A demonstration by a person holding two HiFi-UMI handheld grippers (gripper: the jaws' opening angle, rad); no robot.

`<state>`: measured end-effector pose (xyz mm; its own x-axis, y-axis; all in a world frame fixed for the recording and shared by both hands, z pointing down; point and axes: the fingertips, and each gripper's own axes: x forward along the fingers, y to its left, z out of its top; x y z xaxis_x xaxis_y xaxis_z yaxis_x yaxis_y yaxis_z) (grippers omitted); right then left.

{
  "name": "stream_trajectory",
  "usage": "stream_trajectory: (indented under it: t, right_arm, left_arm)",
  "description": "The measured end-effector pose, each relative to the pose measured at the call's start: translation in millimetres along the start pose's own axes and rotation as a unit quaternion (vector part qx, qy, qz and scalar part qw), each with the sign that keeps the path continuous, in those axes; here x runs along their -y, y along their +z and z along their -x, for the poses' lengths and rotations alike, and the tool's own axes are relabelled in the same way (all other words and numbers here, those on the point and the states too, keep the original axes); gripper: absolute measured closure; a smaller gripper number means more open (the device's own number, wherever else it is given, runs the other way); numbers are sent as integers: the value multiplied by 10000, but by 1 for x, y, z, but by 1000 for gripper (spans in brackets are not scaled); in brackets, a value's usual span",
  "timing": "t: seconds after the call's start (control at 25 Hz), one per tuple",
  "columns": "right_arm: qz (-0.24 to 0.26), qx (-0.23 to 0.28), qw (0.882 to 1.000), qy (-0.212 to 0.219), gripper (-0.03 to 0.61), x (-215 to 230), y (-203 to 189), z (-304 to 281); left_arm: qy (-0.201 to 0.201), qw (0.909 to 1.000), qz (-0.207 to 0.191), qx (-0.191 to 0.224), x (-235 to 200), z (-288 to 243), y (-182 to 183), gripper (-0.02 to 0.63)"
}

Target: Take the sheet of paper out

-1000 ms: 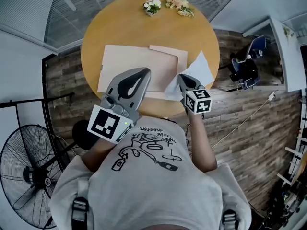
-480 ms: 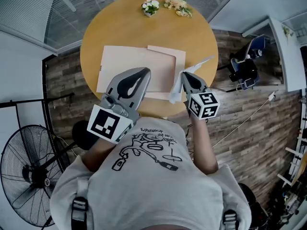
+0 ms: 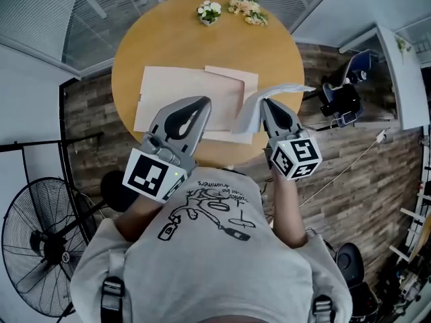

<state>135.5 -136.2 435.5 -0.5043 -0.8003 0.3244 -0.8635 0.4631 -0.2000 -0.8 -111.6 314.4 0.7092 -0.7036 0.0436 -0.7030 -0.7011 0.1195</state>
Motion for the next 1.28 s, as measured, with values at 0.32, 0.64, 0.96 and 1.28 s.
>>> stream_trajectory:
  t: [0.32,0.64,0.96,1.28]
  right_arm:
    - [330,402,9986,-82,572,-7,41,21]
    - [613,776,9951,-72,572,-19,79,44]
    - [916,995,9907,-141,572,-35,107,64]
    - [1141,1159,9865,-212,571,-49,128,81]
  left_arm:
    - [25,10000,5,-3,0,-4,0,591]
    - [26,10000,-18,34,3,-8,7,591]
    - [57,9999,-40,93,1,-7,11,591]
    - [69,9999,-73,139,1,-6,15,591]
